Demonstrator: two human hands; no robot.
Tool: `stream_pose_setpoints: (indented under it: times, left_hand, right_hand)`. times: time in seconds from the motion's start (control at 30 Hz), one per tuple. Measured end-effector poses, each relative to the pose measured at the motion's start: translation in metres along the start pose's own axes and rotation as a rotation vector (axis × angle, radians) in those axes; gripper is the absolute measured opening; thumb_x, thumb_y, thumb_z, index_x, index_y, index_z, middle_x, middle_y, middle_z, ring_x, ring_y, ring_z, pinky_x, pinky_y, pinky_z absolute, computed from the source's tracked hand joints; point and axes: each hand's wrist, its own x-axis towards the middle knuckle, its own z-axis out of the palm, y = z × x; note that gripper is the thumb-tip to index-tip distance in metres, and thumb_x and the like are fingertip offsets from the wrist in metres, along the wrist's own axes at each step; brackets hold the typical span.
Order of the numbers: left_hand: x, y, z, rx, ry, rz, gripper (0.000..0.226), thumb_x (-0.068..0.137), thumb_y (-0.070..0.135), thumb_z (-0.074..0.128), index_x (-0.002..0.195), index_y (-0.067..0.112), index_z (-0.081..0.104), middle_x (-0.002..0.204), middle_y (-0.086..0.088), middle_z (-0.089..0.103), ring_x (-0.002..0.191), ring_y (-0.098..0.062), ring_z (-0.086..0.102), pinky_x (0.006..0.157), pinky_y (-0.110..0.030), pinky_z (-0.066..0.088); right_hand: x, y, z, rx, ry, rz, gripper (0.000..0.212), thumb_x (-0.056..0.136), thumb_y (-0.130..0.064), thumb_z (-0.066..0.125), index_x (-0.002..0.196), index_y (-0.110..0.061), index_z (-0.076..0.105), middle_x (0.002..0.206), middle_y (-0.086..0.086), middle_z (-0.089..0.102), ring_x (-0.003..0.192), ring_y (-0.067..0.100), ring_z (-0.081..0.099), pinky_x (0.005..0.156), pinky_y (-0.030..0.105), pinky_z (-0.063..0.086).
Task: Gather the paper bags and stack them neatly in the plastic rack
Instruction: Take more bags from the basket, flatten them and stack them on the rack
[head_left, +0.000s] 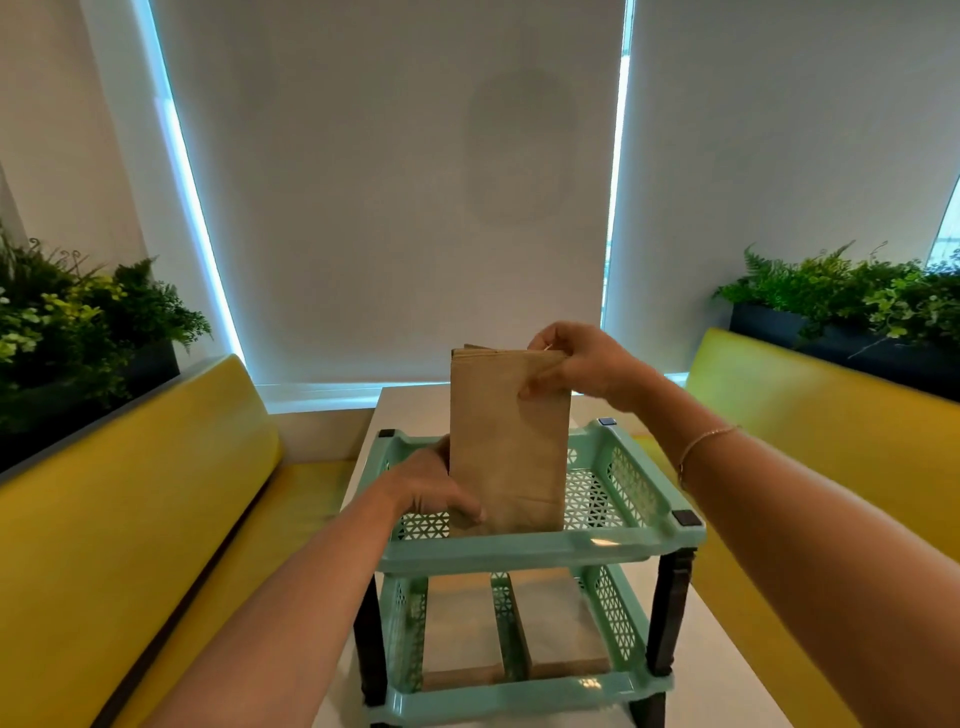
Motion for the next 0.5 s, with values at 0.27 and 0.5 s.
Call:
stream_pose_setpoints:
  times: [0.27, 0.5]
  left_hand:
    - [-0.01, 0.015, -0.045, -0.321, 0.073, 0.0, 0.079, 0.03, 0.024, 0.082, 0.103, 0.016, 0.051, 0.107, -0.013, 0.06, 0.095, -0.03, 0.061, 0.082, -0.039, 0.054]
    - [-0.013, 0.018, -0.07, -0.492, 0.01, -0.113, 0.053, 0.036, 0.025, 0.073, 0.085, 0.009, 0.06, 0.075, -0.006, 0.059, 0.066, -0.018, 0.057, 0.054, -0.025, 0.052]
  right_hand:
    - [-0.003, 0.016, -0.036, -0.112, 0.03, 0.225, 0.019, 0.068, 0.001, 0.076, 0.074, -0.012, 0.065, 0.076, 0.005, 0.063, 0.071, 0.021, 0.06, 0.072, 0.032, 0.054]
    - [-0.021, 0.066, 0.001, 0.359, 0.019, 0.649, 0.009, 0.079, 0.005, 0.061, 0.078, -0.003, 0.057, 0.059, 0.006, 0.062, 0.048, 0.019, 0.058, 0.043, 0.025, 0.05]
